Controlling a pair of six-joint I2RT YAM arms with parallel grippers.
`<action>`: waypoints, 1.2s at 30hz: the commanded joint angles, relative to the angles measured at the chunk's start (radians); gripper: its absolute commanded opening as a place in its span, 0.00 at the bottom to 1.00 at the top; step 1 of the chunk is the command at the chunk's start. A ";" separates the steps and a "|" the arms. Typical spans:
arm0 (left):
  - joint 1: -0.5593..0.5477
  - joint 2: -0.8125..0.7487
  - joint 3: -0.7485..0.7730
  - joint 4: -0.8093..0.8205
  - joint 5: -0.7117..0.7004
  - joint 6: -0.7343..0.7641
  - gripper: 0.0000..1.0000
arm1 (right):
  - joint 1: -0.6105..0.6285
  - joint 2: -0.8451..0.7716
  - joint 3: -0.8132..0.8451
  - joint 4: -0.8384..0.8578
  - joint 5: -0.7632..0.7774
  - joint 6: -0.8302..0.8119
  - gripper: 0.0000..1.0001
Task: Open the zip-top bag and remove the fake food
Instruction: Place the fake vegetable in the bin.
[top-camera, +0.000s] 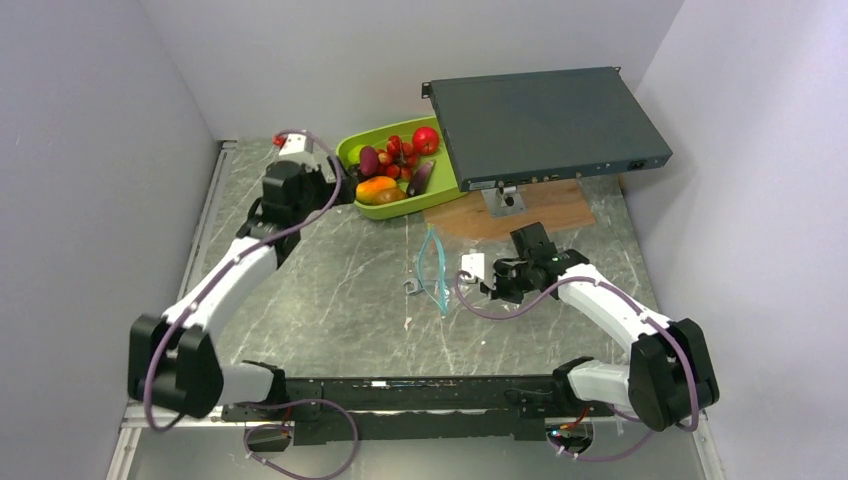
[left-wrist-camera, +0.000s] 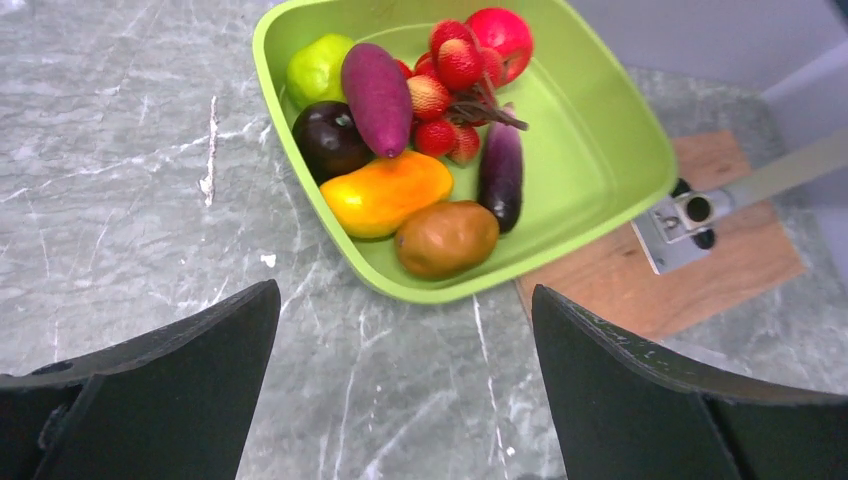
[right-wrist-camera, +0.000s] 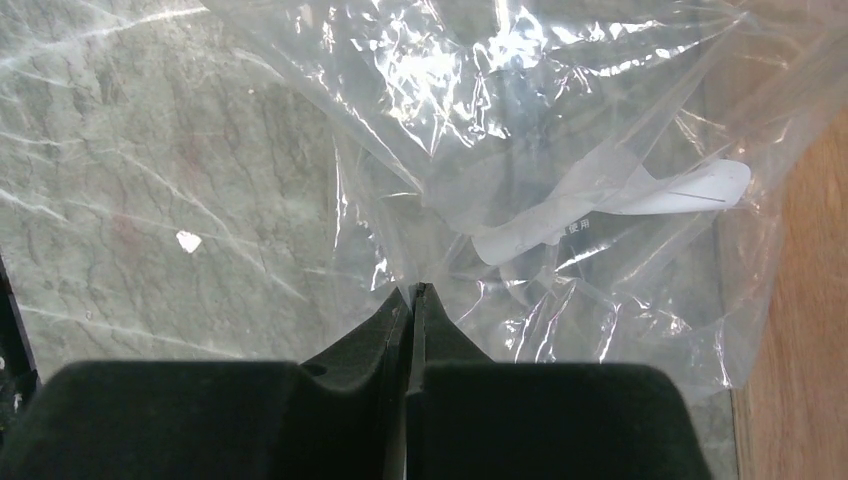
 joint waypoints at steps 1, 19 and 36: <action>0.012 -0.173 -0.103 0.075 0.069 -0.017 1.00 | -0.058 -0.043 0.039 -0.058 -0.079 -0.050 0.04; 0.024 -0.572 -0.242 -0.316 0.308 0.329 1.00 | -0.497 -0.191 0.033 -0.137 -0.168 -0.090 0.08; 0.019 -0.701 -0.246 -0.330 0.308 0.349 1.00 | -0.880 -0.307 -0.052 0.059 -0.088 0.056 0.36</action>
